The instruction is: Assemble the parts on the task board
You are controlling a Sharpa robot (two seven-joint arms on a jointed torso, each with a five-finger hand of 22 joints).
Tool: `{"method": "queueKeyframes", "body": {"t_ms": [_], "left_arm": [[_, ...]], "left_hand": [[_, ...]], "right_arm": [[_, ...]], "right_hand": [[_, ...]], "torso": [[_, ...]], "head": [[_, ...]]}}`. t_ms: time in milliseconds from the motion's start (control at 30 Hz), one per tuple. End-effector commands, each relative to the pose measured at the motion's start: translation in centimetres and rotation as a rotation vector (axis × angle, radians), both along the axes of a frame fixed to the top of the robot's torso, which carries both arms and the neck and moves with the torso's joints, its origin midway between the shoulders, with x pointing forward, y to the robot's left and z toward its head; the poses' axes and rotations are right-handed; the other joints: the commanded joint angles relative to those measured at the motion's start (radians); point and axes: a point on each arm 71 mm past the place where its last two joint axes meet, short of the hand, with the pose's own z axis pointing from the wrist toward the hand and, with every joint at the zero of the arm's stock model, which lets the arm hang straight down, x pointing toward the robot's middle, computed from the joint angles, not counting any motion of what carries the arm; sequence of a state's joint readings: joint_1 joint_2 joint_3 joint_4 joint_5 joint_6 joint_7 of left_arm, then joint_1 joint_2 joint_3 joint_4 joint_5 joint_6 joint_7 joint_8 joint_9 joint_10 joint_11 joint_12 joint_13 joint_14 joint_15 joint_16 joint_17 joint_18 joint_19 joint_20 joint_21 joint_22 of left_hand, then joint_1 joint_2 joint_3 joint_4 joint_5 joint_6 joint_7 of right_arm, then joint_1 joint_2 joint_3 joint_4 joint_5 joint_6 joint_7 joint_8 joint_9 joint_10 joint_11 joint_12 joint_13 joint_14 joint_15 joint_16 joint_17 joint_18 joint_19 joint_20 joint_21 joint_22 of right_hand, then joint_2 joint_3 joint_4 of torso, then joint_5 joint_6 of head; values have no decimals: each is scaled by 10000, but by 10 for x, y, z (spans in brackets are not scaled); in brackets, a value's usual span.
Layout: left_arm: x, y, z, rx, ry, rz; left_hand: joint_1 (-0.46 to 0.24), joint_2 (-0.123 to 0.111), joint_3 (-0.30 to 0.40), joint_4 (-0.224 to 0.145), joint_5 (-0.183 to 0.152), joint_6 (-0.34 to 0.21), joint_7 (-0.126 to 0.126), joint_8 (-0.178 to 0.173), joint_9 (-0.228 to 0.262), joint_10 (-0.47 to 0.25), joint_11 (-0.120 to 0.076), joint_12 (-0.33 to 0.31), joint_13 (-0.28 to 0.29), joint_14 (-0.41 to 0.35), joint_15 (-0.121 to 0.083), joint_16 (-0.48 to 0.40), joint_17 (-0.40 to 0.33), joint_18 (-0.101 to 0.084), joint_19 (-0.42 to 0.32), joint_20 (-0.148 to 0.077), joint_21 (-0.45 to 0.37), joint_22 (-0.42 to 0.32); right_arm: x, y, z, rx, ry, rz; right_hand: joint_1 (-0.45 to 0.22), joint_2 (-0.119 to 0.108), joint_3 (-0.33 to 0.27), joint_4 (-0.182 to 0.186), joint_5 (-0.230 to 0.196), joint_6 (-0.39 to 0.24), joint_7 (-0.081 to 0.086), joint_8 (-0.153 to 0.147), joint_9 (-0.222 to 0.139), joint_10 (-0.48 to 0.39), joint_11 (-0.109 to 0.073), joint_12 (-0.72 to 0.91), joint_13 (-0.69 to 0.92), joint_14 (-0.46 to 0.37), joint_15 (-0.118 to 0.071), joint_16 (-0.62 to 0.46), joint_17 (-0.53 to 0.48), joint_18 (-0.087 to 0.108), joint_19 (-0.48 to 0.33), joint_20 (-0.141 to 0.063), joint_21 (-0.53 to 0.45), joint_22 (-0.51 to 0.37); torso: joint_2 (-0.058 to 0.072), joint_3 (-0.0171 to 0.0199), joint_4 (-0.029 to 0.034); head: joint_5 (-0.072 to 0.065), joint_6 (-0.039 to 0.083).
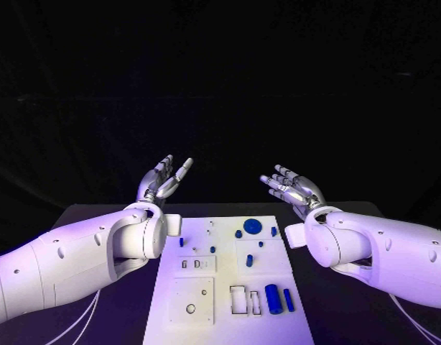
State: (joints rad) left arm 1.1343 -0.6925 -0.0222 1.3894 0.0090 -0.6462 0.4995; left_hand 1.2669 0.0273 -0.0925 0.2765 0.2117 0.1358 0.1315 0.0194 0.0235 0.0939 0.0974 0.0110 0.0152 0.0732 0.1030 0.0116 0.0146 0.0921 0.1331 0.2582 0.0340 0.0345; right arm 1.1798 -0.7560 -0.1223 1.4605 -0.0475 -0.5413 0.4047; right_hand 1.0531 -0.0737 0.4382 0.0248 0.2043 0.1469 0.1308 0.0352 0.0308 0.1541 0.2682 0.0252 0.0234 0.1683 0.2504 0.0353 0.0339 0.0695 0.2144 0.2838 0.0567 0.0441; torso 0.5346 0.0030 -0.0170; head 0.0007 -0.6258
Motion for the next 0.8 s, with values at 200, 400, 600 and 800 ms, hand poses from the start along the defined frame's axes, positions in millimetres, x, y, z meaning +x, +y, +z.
{"method": "queueKeyframes", "body": {"t_ms": [200,400,600,800], "left_arm": [[0,-4,1,-260,-72,-466],[-6,13,6,-67,-425,-473],[-10,15,9,30,-450,-849],[-21,15,17,10,-486,-1561]], "left_hand": [[1727,372,-468,61,254,3947,864,1566,809,4411,788,743,399,3713,873,1358,725,734,2652,341,1655,861],[2519,456,-636,5,314,6467,925,2648,1385,7911,889,1374,566,7124,742,2539,1335,882,4874,283,2674,1167],[3085,474,-811,81,245,7168,705,2698,1682,9003,697,1142,539,8629,363,2828,1818,930,6357,-42,2980,1102],[3267,476,-942,83,147,7407,612,2708,1835,9370,648,1035,553,8835,305,2743,1993,919,6603,-112,2904,993]], "right_arm": [[2,10,-1,-173,516,2069],[13,-12,19,-4474,-2540,1959],[16,-11,24,-5824,-2981,2421],[21,-7,33,-7750,-3452,3045]], "right_hand": [[1728,-297,531,-1294,136,5997,1516,2164,1269,6630,-291,1212,425,6033,-360,1666,1060,744,4460,32,1784,790],[1771,-462,731,-1640,54,6859,1152,2353,1424,7901,-670,1115,445,7313,-769,1850,1294,1110,5527,-6,1917,703],[1494,-738,650,-1673,189,7303,967,2405,1581,8576,-864,951,465,7984,-975,1918,1573,1143,6085,-152,1920,622],[1478,-875,452,-1705,369,7547,850,2446,1766,8926,-982,797,482,8443,-1125,1989,1847,1154,6512,-284,1946,580]], "torso": [[-2,3,-4],[333,-108,51],[518,-128,92],[768,-165,180]], "head": [[0,-1],[-91,-194],[-91,-188],[-158,-206]]}}
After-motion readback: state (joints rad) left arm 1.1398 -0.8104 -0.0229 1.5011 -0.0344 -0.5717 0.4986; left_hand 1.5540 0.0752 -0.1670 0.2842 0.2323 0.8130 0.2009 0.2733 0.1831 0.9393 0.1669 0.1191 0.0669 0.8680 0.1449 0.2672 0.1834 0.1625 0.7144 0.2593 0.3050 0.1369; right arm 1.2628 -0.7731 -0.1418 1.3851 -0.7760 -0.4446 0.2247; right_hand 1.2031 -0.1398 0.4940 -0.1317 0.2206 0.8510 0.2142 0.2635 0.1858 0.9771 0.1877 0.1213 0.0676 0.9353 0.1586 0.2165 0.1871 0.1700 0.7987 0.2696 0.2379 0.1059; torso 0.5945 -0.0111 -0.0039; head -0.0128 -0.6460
